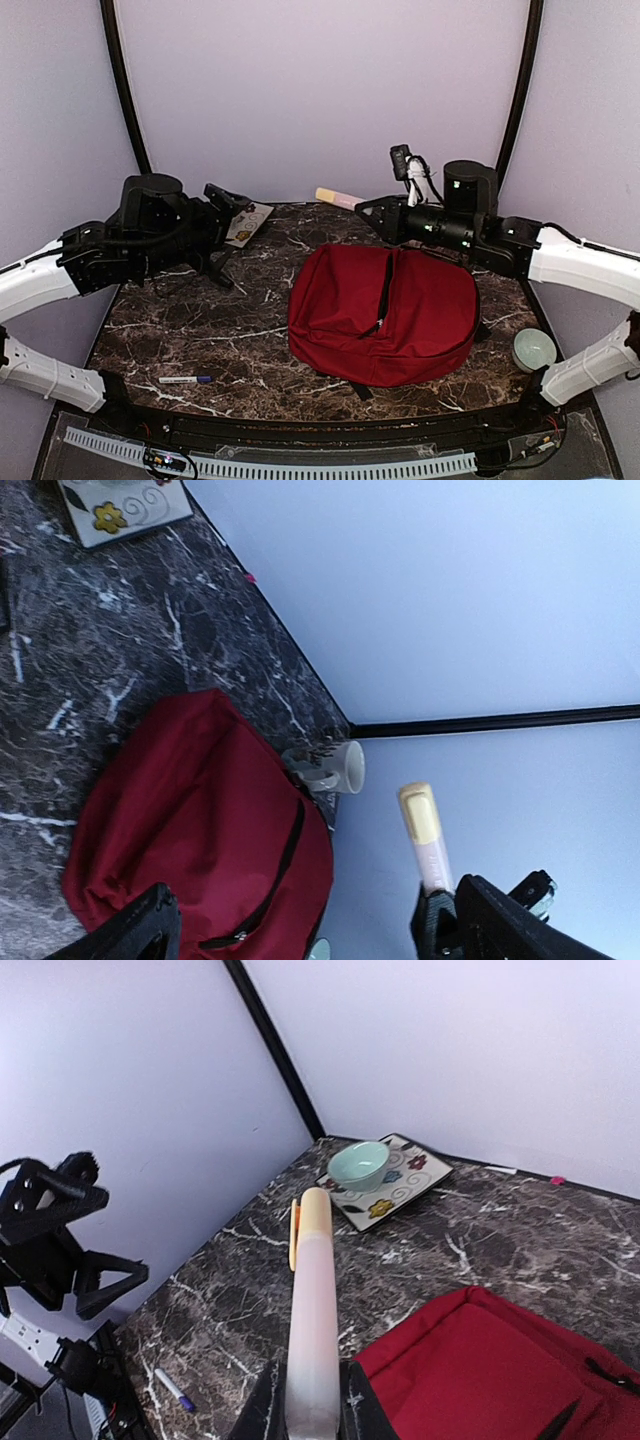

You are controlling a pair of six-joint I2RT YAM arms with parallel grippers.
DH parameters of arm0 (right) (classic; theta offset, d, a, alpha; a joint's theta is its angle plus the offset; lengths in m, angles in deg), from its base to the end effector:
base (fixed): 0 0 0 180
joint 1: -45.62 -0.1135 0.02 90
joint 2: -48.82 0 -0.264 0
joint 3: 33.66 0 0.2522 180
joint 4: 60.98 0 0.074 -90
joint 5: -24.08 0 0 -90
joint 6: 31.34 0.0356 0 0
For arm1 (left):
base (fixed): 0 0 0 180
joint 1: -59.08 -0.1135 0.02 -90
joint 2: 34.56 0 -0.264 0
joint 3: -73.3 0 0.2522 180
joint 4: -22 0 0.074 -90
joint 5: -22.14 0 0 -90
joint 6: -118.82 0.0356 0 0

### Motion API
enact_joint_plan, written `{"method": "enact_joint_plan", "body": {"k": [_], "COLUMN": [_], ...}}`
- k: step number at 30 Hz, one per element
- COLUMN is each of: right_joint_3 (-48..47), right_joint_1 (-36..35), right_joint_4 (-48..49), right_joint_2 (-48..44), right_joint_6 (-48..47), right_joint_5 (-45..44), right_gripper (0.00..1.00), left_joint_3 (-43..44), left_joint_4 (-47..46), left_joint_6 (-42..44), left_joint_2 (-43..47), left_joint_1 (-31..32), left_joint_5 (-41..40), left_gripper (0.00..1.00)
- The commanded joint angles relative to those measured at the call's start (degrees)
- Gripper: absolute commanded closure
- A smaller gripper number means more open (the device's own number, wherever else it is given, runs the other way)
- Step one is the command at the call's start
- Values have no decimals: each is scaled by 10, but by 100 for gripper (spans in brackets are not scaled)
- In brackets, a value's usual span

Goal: Pack the student bag
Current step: Place the pen in the lower front pocket of the bag.

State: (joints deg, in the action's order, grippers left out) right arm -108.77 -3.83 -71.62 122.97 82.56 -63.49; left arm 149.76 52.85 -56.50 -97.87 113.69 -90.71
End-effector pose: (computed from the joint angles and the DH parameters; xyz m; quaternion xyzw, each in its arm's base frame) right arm 0.1991 0.2351 0.3533 -0.1823 0.7421 0.3981 0.5075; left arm 0.1553 -0.1948 0.3743 -0.3223 0.7323 -0.4884 0.3484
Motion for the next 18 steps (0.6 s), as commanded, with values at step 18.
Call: {"method": "enact_joint_plan", "body": {"k": [18], "right_joint_3": [67], "right_joint_1": [94], "right_joint_4": [-215], "right_joint_2": [-146], "right_joint_6": [-40], "right_joint_5": [-22], "right_gripper": [100], "left_joint_3": [43], "left_joint_4": [280], "left_joint_6": [287], "left_joint_2": [17], "left_joint_1": [-116], "left_joint_5": [6], "left_gripper": [2]}}
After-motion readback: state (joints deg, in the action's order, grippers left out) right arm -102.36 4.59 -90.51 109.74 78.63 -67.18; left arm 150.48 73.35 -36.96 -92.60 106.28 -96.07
